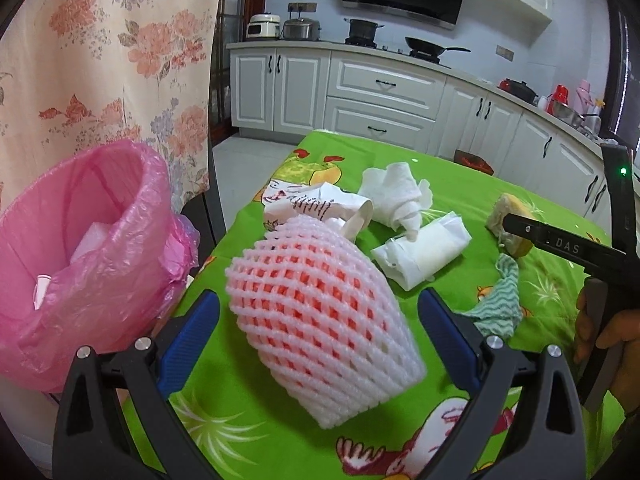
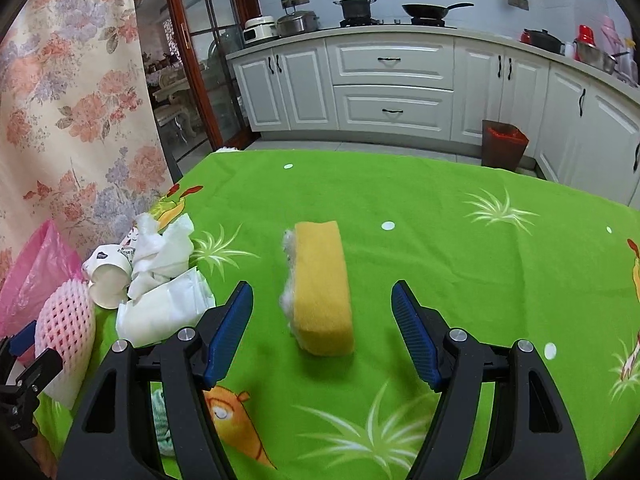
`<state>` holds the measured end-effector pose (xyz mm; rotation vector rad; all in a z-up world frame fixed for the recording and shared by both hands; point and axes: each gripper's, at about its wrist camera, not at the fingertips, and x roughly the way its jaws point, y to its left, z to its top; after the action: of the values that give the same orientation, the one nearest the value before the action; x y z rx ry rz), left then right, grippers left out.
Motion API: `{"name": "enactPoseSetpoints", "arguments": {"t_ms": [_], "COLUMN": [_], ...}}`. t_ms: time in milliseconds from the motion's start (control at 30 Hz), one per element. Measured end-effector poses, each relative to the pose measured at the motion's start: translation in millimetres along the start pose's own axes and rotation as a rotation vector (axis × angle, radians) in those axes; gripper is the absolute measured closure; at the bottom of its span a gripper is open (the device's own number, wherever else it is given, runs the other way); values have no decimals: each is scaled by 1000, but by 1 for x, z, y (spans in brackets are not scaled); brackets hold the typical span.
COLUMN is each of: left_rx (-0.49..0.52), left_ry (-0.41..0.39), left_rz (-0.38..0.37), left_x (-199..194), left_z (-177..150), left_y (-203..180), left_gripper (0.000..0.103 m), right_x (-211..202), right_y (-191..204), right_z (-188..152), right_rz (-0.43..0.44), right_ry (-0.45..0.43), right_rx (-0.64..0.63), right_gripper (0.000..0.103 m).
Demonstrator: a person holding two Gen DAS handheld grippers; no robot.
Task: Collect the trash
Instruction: 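Grasp the yellow sponge with the right tool while the left tool grasps a pink foam net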
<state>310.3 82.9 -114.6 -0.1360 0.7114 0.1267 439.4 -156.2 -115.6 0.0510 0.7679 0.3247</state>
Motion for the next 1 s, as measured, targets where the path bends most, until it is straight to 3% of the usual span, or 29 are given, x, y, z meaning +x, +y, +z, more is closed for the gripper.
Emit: {"name": "enactPoseSetpoints", "arguments": {"t_ms": [133, 200, 300, 367, 567, 767, 1000], "left_rx": [-24, -22, -13, -10, 91, 121, 160], "left_ry": [17, 22, 26, 30, 1, -11, -49], "left_rz": [-13, -19, -17, -14, -14, -21, -58], "left_x": [8, 10, 15, 18, 15, 8, -15], "left_z": [3, 3, 4, 4, 1, -5, -11], "left_y": [-1, -2, -4, -6, -21, -24, -29], "left_gripper": [8, 12, 21, 34, 62, 72, 73], "right_x": [3, 5, 5, 5, 4, 2, -18], "right_y": [2, 0, -7, -8, -6, -10, -3], "right_z": [1, 2, 2, 1, 0, 1, -15], "right_rz": [-1, -4, -10, -10, -14, -11, -18], "right_ry": [9, 14, 20, 20, 15, 10, -14], "right_rx": [-6, 6, 35, 43, 33, 47, 9], "right_gripper": [49, 60, 69, 76, 78, 78, 78]}}
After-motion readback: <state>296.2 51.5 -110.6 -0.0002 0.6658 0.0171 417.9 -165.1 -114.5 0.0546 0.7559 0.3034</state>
